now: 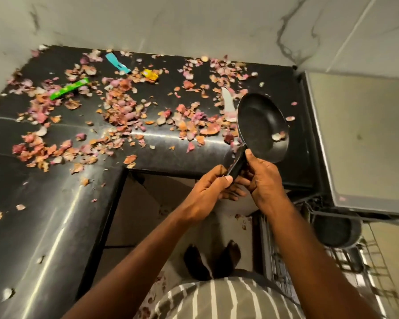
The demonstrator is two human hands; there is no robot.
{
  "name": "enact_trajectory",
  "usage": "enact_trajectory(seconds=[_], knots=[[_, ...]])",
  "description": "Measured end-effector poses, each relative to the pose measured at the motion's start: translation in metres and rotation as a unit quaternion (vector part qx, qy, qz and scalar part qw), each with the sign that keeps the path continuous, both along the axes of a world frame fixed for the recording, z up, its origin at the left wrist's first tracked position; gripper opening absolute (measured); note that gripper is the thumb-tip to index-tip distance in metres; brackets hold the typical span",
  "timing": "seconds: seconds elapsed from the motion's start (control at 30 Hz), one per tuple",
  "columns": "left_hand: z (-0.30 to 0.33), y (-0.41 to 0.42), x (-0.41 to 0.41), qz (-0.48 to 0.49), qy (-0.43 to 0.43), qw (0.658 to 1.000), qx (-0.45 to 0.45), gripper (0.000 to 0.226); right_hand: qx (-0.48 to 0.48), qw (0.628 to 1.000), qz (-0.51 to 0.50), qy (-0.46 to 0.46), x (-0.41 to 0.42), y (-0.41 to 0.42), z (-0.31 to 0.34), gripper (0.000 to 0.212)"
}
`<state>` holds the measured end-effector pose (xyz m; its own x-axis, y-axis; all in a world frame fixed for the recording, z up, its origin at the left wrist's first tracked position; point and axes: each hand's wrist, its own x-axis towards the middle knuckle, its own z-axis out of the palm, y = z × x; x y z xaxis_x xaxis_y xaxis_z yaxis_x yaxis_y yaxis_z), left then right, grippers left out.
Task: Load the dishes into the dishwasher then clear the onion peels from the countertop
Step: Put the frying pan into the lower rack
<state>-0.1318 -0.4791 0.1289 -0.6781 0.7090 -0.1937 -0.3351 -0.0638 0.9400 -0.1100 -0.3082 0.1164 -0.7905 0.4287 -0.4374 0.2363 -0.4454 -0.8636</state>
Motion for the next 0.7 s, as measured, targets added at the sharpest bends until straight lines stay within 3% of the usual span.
enact_trajectory(seconds=[0.1, 0.2, 0.7], knots=[[-0.012, 0.017, 0.007, -0.043, 0.036, 0.997, -0.05, 0.031, -0.017, 0.998, -0.063, -0.013, 0.023, 0.017, -0.009, 0.039], [-0.018, 0.037, 0.016, -0.09, 0.08, 0.99, -0.072, 0.02, -0.022, 0.995, -0.099, -0.017, 0.049, 0.036, -0.014, 0.023], [-0.006, 0.17, 0.11, -0.295, 0.183, 0.927, -0.141, 0.03, 0.028, 0.991, -0.129, -0.012, 0.188, 0.158, -0.005, 0.018]])
